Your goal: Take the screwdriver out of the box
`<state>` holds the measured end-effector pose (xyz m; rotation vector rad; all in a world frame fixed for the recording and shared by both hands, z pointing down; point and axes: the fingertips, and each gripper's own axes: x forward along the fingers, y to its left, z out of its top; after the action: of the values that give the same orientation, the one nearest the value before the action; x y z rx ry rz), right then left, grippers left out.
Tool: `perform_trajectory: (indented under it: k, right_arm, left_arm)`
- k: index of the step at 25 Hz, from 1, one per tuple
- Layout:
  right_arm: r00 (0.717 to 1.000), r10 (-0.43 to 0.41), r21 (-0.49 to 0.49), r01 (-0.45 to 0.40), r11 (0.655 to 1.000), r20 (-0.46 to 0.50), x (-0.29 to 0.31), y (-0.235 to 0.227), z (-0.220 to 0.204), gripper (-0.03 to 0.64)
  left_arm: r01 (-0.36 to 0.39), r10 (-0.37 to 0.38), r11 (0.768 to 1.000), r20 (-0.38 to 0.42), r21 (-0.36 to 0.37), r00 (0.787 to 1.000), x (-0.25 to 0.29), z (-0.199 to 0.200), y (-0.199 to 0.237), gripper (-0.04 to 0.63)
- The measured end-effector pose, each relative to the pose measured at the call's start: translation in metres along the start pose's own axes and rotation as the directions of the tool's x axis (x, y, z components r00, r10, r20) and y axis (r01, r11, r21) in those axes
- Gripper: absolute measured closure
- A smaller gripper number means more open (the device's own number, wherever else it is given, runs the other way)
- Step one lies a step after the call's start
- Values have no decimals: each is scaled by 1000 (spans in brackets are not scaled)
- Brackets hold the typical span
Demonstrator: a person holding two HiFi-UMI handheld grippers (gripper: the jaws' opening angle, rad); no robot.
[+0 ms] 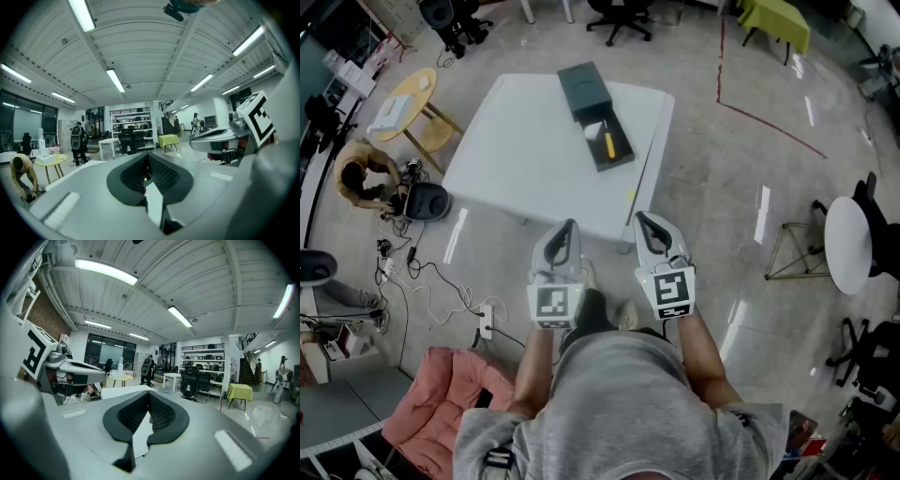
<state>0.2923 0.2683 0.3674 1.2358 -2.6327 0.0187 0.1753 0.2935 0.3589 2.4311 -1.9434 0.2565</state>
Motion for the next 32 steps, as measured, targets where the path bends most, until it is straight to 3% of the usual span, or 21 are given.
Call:
perform_trajectory:
  k: [10,19,26,32]
  right_arm:
    - [1000,-9,-3,9,1000,-27,86,-6,8,614]
    - [992,-81,29,84,996,-98,166,-6,17,612]
    - [975,-157,59,168,984,-157,212,-13,11,613]
    - [959,-175,64,193,979,-223,239,-19,-4,612]
  left_arm:
    - [30,-30,1000,-18,-11,999,64,-9,62,583]
    - [138,-138,990,-33,-21,990,119,-12,118,583]
    - [253,-253,967,-25,-21,967,155,-15,144,583]
    - [289,-290,957,-33,-35,956,180,-24,161,583]
